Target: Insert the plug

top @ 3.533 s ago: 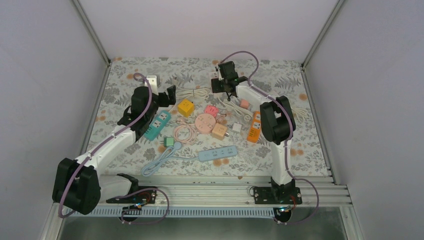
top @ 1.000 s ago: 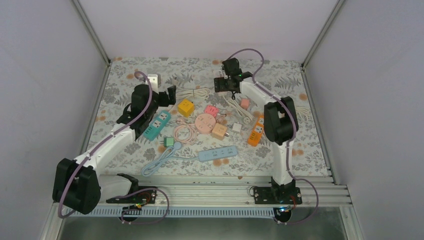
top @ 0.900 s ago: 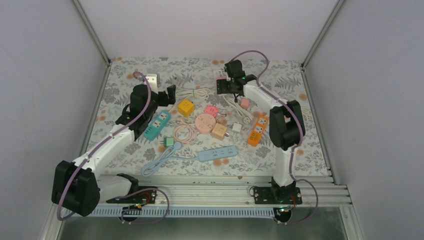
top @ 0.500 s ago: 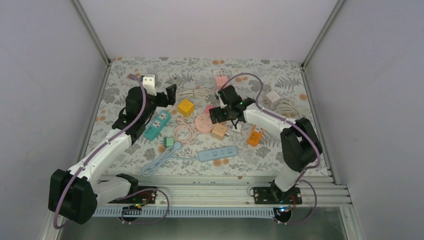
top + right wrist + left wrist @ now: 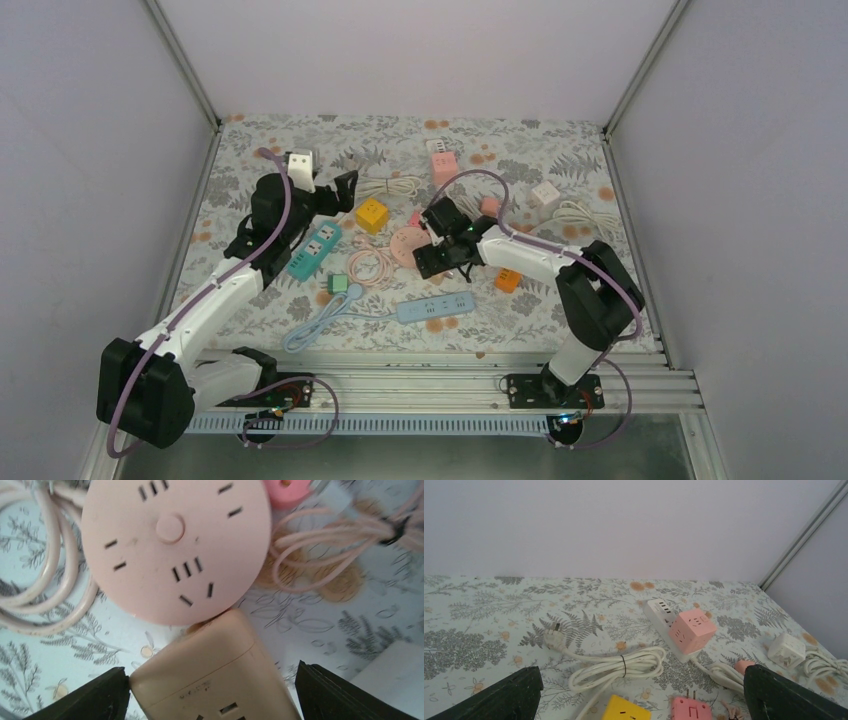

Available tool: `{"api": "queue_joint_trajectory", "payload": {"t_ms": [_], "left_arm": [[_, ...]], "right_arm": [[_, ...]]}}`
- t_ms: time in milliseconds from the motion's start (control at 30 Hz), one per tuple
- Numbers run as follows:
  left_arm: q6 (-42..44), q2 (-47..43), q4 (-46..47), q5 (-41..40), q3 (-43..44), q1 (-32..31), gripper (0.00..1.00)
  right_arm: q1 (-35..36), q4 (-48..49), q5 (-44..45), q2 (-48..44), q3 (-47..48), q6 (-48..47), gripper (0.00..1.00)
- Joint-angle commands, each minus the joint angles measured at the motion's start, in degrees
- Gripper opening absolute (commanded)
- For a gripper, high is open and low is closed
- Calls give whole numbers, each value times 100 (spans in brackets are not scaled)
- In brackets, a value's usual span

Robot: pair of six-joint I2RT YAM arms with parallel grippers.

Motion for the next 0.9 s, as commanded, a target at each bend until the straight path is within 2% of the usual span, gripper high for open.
{"api": "queue_joint_trajectory", "payload": {"t_ms": [0,333,500,633,867], "left_arm": [[-61,-101,40,126,-22,35,100],[-44,-75,-30,116,17,32,100],[-52,-100,-78,116,35,30,100],[-61,-128,-149,155,35,31,100],[-200,-311,-118,279,-61,26,100]], "right_arm": [[143,-205,-127,85,35,-162,84],[241,-461,270,369,198,-390,82],[240,-351,347,329,290,-364,65],[241,-85,433,9,173,-277,62],[224,939,549,-1245,-270,-144,60]]}}
